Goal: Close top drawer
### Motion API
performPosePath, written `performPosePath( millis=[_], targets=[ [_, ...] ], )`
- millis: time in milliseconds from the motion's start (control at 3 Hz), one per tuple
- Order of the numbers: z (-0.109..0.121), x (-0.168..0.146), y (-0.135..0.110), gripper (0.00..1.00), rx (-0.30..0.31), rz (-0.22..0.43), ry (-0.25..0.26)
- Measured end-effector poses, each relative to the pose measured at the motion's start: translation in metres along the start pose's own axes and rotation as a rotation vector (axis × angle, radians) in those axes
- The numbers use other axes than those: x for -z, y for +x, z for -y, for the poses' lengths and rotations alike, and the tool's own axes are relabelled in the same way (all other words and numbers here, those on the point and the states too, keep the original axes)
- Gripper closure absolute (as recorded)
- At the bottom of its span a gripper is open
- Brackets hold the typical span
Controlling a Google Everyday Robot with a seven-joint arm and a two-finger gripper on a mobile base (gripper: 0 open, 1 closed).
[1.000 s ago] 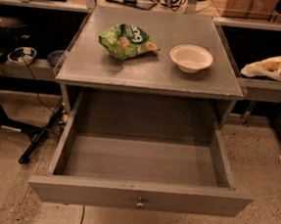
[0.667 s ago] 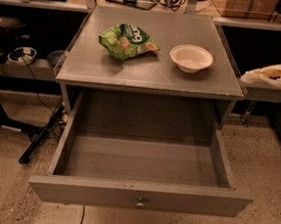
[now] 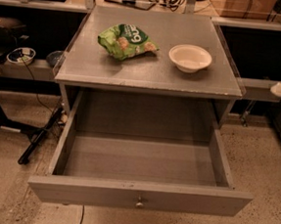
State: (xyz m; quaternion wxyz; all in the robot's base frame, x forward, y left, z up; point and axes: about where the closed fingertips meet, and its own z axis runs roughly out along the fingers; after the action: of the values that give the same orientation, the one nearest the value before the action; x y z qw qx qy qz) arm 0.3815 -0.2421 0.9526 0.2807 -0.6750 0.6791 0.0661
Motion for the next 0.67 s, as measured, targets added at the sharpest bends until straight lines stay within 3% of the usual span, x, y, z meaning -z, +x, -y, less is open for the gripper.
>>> performPosePath(
  millis=[333,667],
  targets=[
    [-0.0107,0.0027,0.0121,0.00,-0.132,-0.064,0.144],
    [-0.0129,-0.0048,0.0204,0.00,-0.215,-0.097,0.222]
  ],
)
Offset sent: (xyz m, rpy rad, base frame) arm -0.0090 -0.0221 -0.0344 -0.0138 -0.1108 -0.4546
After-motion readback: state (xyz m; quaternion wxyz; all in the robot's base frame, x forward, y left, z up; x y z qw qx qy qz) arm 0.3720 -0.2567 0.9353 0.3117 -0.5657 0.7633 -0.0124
